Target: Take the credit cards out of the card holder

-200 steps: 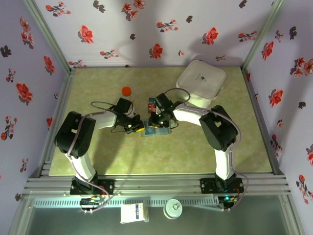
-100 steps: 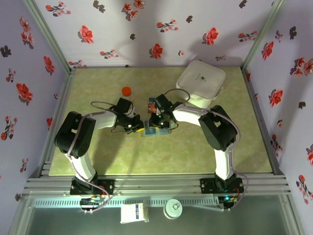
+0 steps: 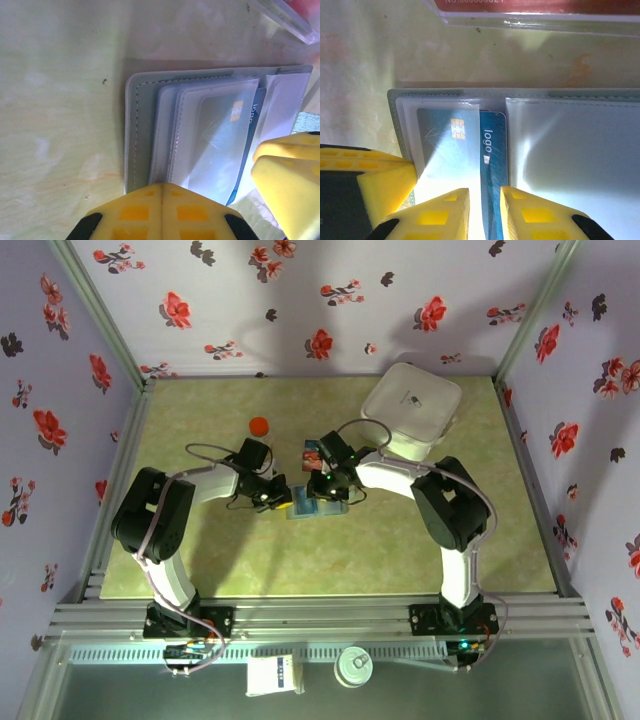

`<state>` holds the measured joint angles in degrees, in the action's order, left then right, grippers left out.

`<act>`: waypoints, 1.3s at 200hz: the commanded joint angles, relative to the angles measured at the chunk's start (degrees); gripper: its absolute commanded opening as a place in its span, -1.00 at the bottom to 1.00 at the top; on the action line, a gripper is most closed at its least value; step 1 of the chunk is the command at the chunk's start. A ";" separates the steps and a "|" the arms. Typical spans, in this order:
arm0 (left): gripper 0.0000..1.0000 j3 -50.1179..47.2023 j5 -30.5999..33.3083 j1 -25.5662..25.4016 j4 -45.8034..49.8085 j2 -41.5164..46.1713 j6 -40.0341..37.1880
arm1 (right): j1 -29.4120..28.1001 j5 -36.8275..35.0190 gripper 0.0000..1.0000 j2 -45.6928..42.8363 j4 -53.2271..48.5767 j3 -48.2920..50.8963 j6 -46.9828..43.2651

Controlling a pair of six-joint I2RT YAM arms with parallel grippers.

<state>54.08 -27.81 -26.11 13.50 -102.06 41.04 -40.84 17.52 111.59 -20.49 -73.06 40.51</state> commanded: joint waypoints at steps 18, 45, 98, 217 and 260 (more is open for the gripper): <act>-1.00 1.60 3.08 0.71 4.30 -0.50 -3.22 | -0.07 -1.44 -0.53 -3.01 -1.51 1.22 -0.61; -1.00 2.47 3.57 0.74 5.00 -0.42 -4.21 | -0.03 -1.39 -0.53 -3.45 -0.81 1.85 -0.34; -1.00 2.53 3.66 0.88 4.77 0.85 -4.35 | 0.58 -1.37 -0.52 -2.32 -0.61 4.22 -0.04; -1.00 3.04 0.43 -0.82 2.40 1.30 -1.61 | 0.41 -0.81 -0.52 -6.16 0.56 7.25 1.85; -1.00 3.06 0.22 -1.14 1.43 -0.06 -1.15 | 0.41 -0.74 -0.52 -6.92 0.72 5.99 1.51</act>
<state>55.79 -26.17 -26.92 15.75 -100.66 38.89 -40.51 17.34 106.34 -18.72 -66.46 41.21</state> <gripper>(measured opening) 0.037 0.239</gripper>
